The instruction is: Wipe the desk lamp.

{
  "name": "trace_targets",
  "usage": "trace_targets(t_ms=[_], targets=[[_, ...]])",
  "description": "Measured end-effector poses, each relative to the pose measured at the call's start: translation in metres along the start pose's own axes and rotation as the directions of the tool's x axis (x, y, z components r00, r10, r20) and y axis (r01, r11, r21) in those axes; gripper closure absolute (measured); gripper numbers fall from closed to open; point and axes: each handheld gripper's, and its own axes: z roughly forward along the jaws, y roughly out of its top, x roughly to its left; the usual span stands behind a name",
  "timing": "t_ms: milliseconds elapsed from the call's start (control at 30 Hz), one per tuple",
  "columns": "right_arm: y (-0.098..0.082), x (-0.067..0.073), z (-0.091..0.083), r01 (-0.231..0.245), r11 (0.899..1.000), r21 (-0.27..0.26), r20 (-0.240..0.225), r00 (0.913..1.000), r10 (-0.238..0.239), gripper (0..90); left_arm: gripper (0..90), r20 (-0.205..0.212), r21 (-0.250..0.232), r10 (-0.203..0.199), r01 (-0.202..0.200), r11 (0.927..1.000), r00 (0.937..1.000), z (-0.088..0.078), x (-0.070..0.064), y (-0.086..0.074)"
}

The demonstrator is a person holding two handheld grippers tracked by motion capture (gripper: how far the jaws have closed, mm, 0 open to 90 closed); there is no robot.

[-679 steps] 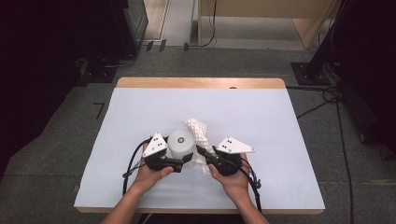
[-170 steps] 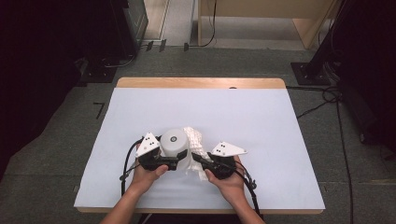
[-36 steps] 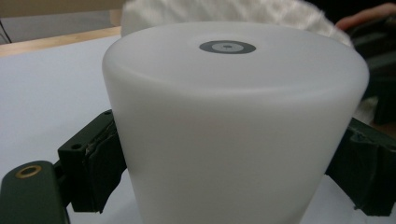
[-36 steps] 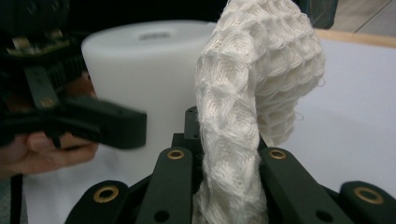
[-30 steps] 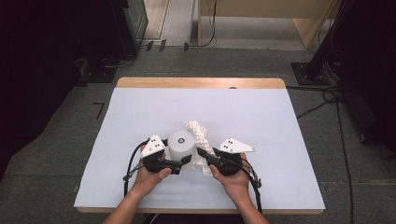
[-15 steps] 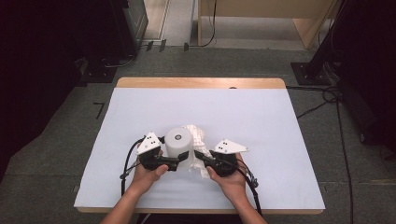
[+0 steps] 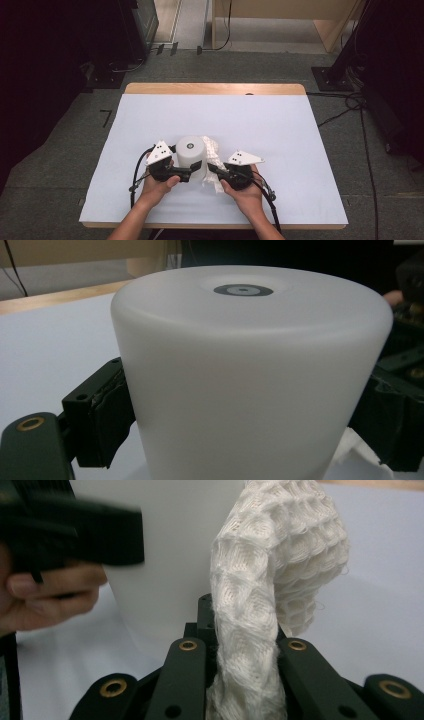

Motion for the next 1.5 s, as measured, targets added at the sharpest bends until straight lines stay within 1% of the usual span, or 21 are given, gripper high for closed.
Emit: trace_targets(t_ms=[100, 167, 267, 333, 367, 400, 433, 533, 567, 600, 667, 733, 833, 933, 1100, 1133, 1233, 1367, 1400, 1467, 1500], targets=[[0.001, 0.001, 0.001, 0.004, 1.0, -0.003, 0.004, 1.0, -0.004, 80.0, 8.9, 0.006, -0.003, 0.002, -0.002, 1.0, 1.0, 0.0, -0.001, 0.0], [0.003, 0.001, -0.003, 0.003, 1.0, -0.024, 0.008, 1.0, -0.003, 80.0, 8.9, 0.011, 0.003, 0.005, -0.005, 1.0, 0.9999, 0.001, -0.001, -0.001], [0.009, 0.0, -0.011, 0.0, 0.998, -0.059, 0.018, 0.9998, 0.001, 80.0, 8.9, 0.018, 0.029, 0.029, -0.03, 0.9991, 0.9994, 0.008, -0.007, -0.004], [0.013, -0.001, -0.017, -0.001, 0.996, -0.087, 0.023, 0.9997, 0.003, 80.0, 8.9, 0.023, 0.038, 0.037, -0.038, 0.9986, 0.9991, 0.011, -0.011, -0.006], [0.013, -0.001, -0.017, -0.001, 0.996, -0.087, 0.023, 0.9997, 0.003, 80.0, 8.9, 0.023, 0.038, 0.037, -0.038, 0.9986, 0.9991, 0.011, -0.011, -0.006], [0.016, -0.001, -0.023, -0.001, 0.994, -0.11, 0.026, 0.9997, 0.004, 80.0, 8.9, 0.032, 0.042, 0.041, -0.042, 0.9982, 0.9986, 0.013, -0.013, -0.006], [0.018, -0.001, -0.025, 0.001, 0.993, -0.117, 0.026, 0.9997, 0.002, 80.0, 8.9, 0.034, 0.04, 0.042, -0.043, 0.9983, 0.9985, 0.013, -0.013, -0.006], [0.018, -0.002, -0.026, 0.0, 0.993, -0.115, 0.021, 0.9998, 0.003, 80.0, 8.9, 0.035, 0.035, 0.036, -0.037, 0.9987, 0.9988, 0.013, -0.013, -0.005], [0.015, -0.003, -0.022, 0.005, 0.995, -0.1, 0.022, 0.9998, -0.003, 80.0, 8.9, 0.04, 0.026, 0.018, -0.019, 0.9995, 0.9991, 0.011, -0.011, -0.004], [0.014, -0.004, -0.02, 0.007, 0.996, -0.087, 0.024, 0.9997, -0.005, 80.0, 8.9, 0.038, 0.021, 0.014, -0.015, 0.9997, 0.9992, 0.01, -0.009, -0.003], [0.01, -0.003, -0.015, -0.004, 0.998, -0.062, 0.018, 0.9998, 0.005, 80.0, 8.9, 0.028, 0.017, 0.017, -0.017, 0.9997, 0.9995, 0.008, -0.007, -0.002], [0.008, -0.003, -0.012, -0.005, 0.999, -0.051, 0.017, 0.9998, 0.006, 80.0, 8.9, 0.026, 0.013, 0.013, -0.013, 0.9998, 0.9996, 0.007, -0.006, -0.001], [0.003, -0.001, -0.005, -0.004, 1.0, -0.016, 0.016, 0.9999, 0.004, 80.0, 8.9, 0.022, 0.006, 0.008, -0.008, 1.0, 0.9997, 0.004, -0.003, 0.0], [0.003, 0.0, -0.004, -0.004, 1.0, -0.014, 0.015, 0.9999, 0.004, 80.0, 8.9, 0.022, 0.005, 0.008, -0.008, 1.0, 0.9997, 0.004, -0.003, 0.0], [0.008, -0.002, -0.012, -0.005, 0.999, -0.054, 0.032, 0.9995, 0.007, 80.0, 8.9, 0.036, 0.029, 0.028, -0.029, 0.9992, 0.999, 0.011, -0.009, -0.003], [0.008, -0.002, -0.012, -0.005, 0.999, -0.054, 0.032, 0.9995, 0.007, 80.0, 8.9, 0.036, 0.029, 0.028, -0.029, 0.9992, 0.999, 0.011, -0.009, -0.003], [0.014, -0.003, -0.02, -0.001, 0.996, -0.092, 0.038, 0.9993, 0.005, 80.0, 8.9, 0.043, 0.038, 0.038, -0.039, 0.9985, 0.9984, 0.013, -0.012, -0.005], [0.014, -0.003, -0.021, -0.005, 0.996, -0.093, 0.034, 0.9994, 0.008, 80.0, 9.0, 0.041, 0.031, 0.043, -0.044, 0.9985, 0.9982, 0.012, -0.012, -0.003], [0.012, -0.003, -0.018, -0.003, 0.997, -0.078, 0.03, 0.9995, 0.005, 80.0, 8.9, 0.037, 0.021, 0.035, -0.035, 0.9991, 0.9987, 0.009, -0.01, -0.001], [0.01, -0.002, -0.016, -0.006, 0.998, -0.068, 0.027, 0.9996, 0.008, 80.0, 8.9, 0.034, 0.017, 0.035, -0.035, 0.9992, 0.9988, 0.008, -0.009, 0.0], [0.007, -0.001, -0.011, -0.003, 0.999, -0.048, 0.022, 0.9997, 0.004, 80.0, 8.9, 0.027, 0.009, 0.031, -0.031, 0.9995, 0.9991, 0.004, -0.006, 0.002]])
